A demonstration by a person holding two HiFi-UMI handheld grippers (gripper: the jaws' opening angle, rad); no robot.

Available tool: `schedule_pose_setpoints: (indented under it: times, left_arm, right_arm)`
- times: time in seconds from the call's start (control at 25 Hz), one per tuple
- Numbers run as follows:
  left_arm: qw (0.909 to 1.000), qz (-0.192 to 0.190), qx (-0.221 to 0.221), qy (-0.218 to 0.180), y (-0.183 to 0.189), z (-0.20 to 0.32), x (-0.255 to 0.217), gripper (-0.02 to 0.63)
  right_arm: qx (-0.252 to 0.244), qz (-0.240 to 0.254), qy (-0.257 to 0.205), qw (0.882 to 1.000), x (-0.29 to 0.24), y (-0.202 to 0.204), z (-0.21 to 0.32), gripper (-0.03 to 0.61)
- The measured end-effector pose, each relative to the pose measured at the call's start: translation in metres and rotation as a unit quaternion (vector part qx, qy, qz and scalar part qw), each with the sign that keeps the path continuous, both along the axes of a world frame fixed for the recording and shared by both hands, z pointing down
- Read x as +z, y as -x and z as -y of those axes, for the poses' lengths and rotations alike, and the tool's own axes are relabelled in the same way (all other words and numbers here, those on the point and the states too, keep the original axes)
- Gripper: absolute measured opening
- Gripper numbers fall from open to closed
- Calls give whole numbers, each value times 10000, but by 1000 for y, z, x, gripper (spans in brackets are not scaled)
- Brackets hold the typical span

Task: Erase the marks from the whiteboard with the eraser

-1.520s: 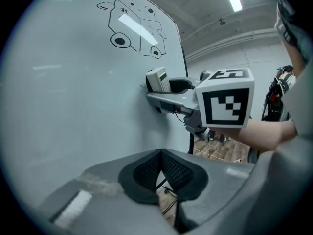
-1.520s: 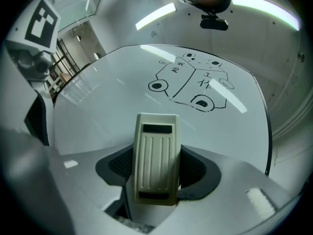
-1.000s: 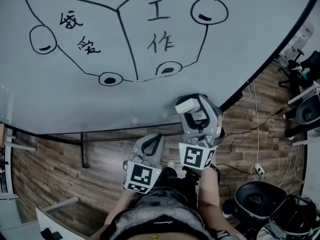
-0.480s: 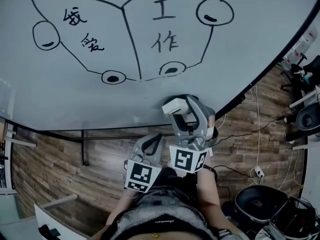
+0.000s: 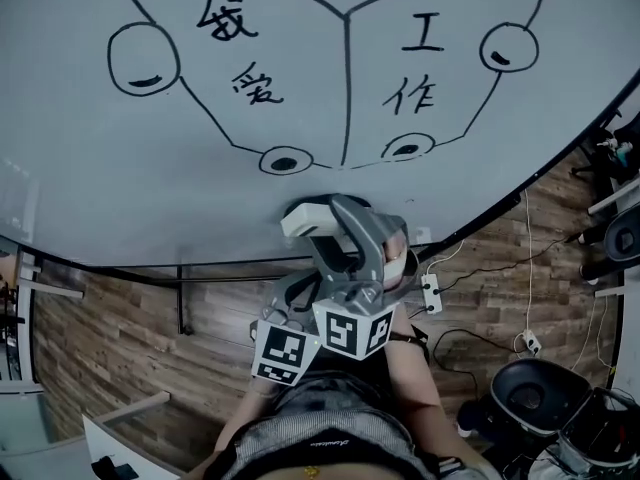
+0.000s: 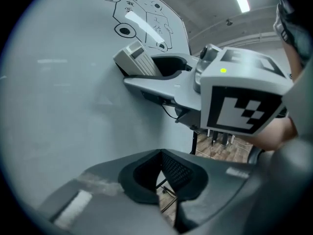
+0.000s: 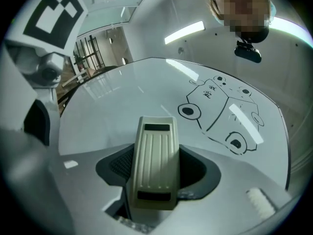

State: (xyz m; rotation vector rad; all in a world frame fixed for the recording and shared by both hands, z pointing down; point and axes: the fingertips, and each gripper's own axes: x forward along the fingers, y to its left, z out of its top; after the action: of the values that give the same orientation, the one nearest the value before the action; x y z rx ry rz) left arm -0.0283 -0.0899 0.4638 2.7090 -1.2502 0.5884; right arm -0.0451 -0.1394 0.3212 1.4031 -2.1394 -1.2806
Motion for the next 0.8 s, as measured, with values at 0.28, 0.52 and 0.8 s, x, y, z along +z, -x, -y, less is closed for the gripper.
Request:
schedule_pose_setpoints:
  times: [0.28,0.52,0.8]
  left_arm:
    - [9998,74,-133,110,50,6,10,5]
    - [9994,107,-301,124,83,14,11,5]
    - [9997,83,-198,132,73,19,10,5]
  right_arm:
    - [-79,202,-110,9997,-12,35,-2,259]
    - [-81,166,-218,9996,-13,49,-3,259]
    - [243,264,-23,9994,-9,4,1,261]
